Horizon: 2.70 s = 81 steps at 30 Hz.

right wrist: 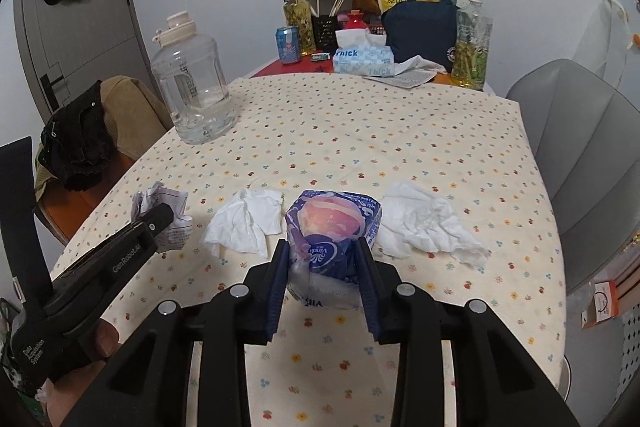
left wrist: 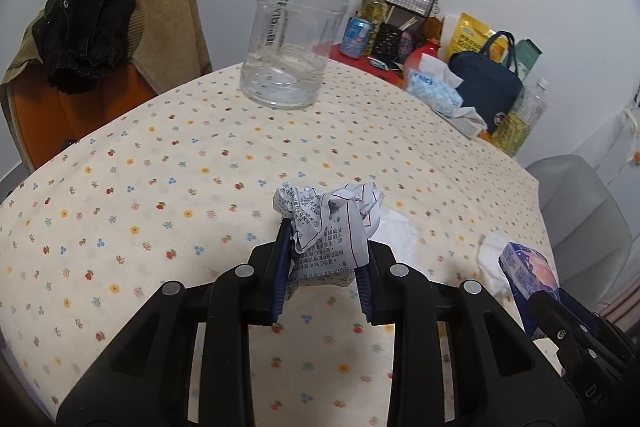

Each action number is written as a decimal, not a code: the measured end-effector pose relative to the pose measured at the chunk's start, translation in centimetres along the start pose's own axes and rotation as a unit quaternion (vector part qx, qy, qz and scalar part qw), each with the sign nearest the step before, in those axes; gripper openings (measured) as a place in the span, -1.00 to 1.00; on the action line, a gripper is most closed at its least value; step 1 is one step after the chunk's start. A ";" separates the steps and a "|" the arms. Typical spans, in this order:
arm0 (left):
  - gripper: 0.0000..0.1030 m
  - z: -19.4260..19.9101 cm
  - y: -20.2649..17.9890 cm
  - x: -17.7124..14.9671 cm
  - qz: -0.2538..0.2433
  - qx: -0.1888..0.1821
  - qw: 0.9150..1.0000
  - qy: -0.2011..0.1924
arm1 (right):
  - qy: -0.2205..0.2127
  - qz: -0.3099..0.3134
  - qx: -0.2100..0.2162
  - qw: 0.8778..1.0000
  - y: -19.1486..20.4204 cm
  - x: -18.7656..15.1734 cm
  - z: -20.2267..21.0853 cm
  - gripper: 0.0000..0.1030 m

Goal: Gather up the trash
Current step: 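Carry the crumpled paper and tissue pack in both grippers toward the white bin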

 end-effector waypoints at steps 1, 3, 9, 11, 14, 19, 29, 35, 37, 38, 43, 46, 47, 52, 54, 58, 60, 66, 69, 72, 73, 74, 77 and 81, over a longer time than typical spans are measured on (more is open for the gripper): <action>-0.44 0.3 -0.5 -0.1 -0.004 -0.003 1.000 -0.001 | -0.002 -0.002 -0.001 1.000 -0.2 0.0 0.3 -0.36; -0.44 0.8 -1.3 -0.2 -0.010 -0.008 1.000 -0.003 | -0.008 -0.007 -0.004 1.000 -1.0 -0.1 1.2 -0.36; -0.44 2.2 -4.2 -1.0 -0.033 -0.026 0.999 -0.006 | -0.028 -0.023 -0.016 0.999 -3.2 -0.6 4.4 -0.36; -0.44 2.8 -5.3 -1.3 -0.042 -0.033 0.999 -0.008 | -0.037 -0.026 -0.023 0.999 -3.9 -0.7 5.5 -0.36; -0.44 3.3 -6.8 -1.8 -0.054 -0.044 0.998 -0.006 | -0.044 -0.032 -0.030 0.998 -5.0 -1.0 6.7 -0.36; -0.44 4.0 -9.4 -2.8 -0.076 -0.062 0.995 -0.004 | -0.049 -0.043 -0.042 0.997 -6.8 -1.6 7.9 -0.36; -0.44 4.7 -13.2 -4.3 -0.107 -0.081 0.991 0.005 | -0.055 -0.070 -0.060 0.994 -10.5 -2.8 9.6 -0.36; -0.44 4.6 -16.2 -5.4 -0.127 -0.097 0.987 0.012 | -0.057 -0.092 -0.077 0.991 -13.4 -3.7 10.6 -0.36; -0.44 4.5 -17.6 -6.0 -0.136 -0.105 0.985 0.016 | -0.060 -0.098 -0.084 0.990 -14.5 -3.8 11.0 -0.36; -0.44 4.6 -18.4 -6.3 -0.141 -0.110 0.984 0.017 | -0.061 -0.101 -0.087 0.989 -15.0 -3.9 11.3 -0.35; -0.44 4.7 -21.9 -7.7 -0.165 -0.129 0.977 0.025 | -0.068 -0.123 -0.106 0.984 -18.2 -4.5 12.5 -0.36; -0.44 4.8 -23.8 -8.7 -0.180 -0.138 0.973 0.030 | -0.069 -0.137 -0.116 0.981 -20.0 -5.0 13.0 -0.35; -0.44 4.9 -24.3 -9.0 -0.185 -0.140 0.972 0.031 | -0.070 -0.141 -0.119 0.980 -20.5 -5.2 13.1 -0.36; -0.44 5.2 -27.1 -10.5 -0.208 -0.153 0.965 0.037 | -0.072 -0.164 -0.135 0.975 -23.6 -6.3 14.0 -0.35; -0.44 5.3 -28.1 -11.0 -0.215 -0.157 0.963 0.039 | -0.072 -0.173 -0.140 0.972 -24.6 -6.8 14.3 -0.35; -0.44 5.5 -30.4 -12.3 -0.233 -0.166 0.957 0.044 | -0.073 -0.192 -0.153 0.967 -27.0 -8.1 15.1 -0.35; -0.44 5.6 -31.4 -13.0 -0.242 -0.171 0.954 0.047 | -0.073 -0.200 -0.159 0.964 -28.0 -8.6 15.3 -0.35; -0.44 6.0 -34.0 -15.0 -0.265 -0.181 0.946 0.055 | -0.072 -0.224 -0.173 0.956 -30.9 -10.5 16.1 -0.35; -0.44 6.2 -35.4 -16.1 -0.277 -0.184 0.941 0.058 | -0.072 -0.236 -0.178 0.953 -32.4 -11.4 16.4 -0.35; -0.44 6.3 -36.5 -17.0 -0.287 -0.187 0.937 0.061 | -0.069 -0.251 -0.184 0.948 -34.0 -12.5 16.6 -0.35; -0.44 6.4 -36.9 -17.4 -0.291 -0.188 0.936 0.062 | -0.069 -0.255 -0.186 0.946 -34.3 -12.8 16.6 -0.35; -0.44 6.4 -37.3 -17.8 -0.295 -0.189 0.934 0.063 | -0.069 -0.259 -0.188 0.945 -34.7 -13.0 16.7 -0.35; -0.44 6.4 -38.4 -18.8 -0.306 -0.191 0.930 0.067 | -0.068 -0.272 -0.192 0.941 -36.1 -14.0 16.9 -0.35; -0.44 6.2 -39.7 -19.9 -0.319 -0.194 0.925 0.074 | -0.065 -0.287 -0.198 0.935 -37.7 -15.2 16.9 -0.35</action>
Point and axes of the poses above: each gripper's, at about its wrist camera, not at the fingertips, and z roughly against the way its jaws point, y to its left, x to its top, the point moved 7 cm from there along -z, roughly the way its jaws point, and after that the axes turned 2 degrees about -z, right-handed, at the moved point
